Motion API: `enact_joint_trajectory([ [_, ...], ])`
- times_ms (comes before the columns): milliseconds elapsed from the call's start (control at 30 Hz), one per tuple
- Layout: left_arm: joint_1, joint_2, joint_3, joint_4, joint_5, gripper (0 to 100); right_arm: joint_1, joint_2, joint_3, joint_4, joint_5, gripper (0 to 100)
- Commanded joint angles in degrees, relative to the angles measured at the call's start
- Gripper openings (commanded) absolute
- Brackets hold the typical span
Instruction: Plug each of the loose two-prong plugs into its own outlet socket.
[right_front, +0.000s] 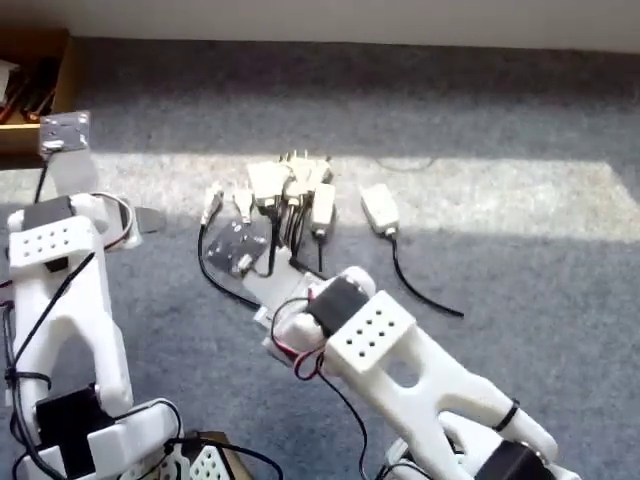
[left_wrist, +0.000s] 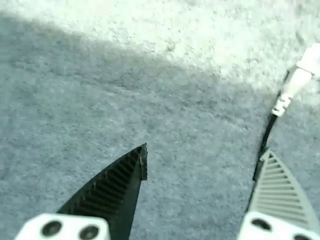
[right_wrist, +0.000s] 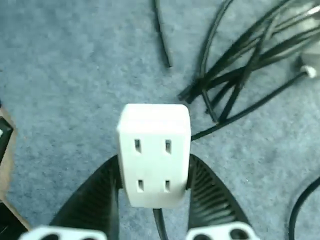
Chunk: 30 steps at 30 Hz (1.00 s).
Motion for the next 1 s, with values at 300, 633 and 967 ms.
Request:
enact_joint_trajectory([
  [300,-7.7,-1.8,-11.2,6.0,-3.3,34,-12.9,6.7,15.3,-19.8,2.7,0.7],
  [633,-7.2,-1.8,-11.4,7.4,-3.3,44,-8.0,10.8,12.3,-19.6,2.4,4.3],
  [967,-1.4,-1.8,-11.6,12.1,-12.3,49,-2.2,5.5,8.6,-12.8,1.1,43.2],
])
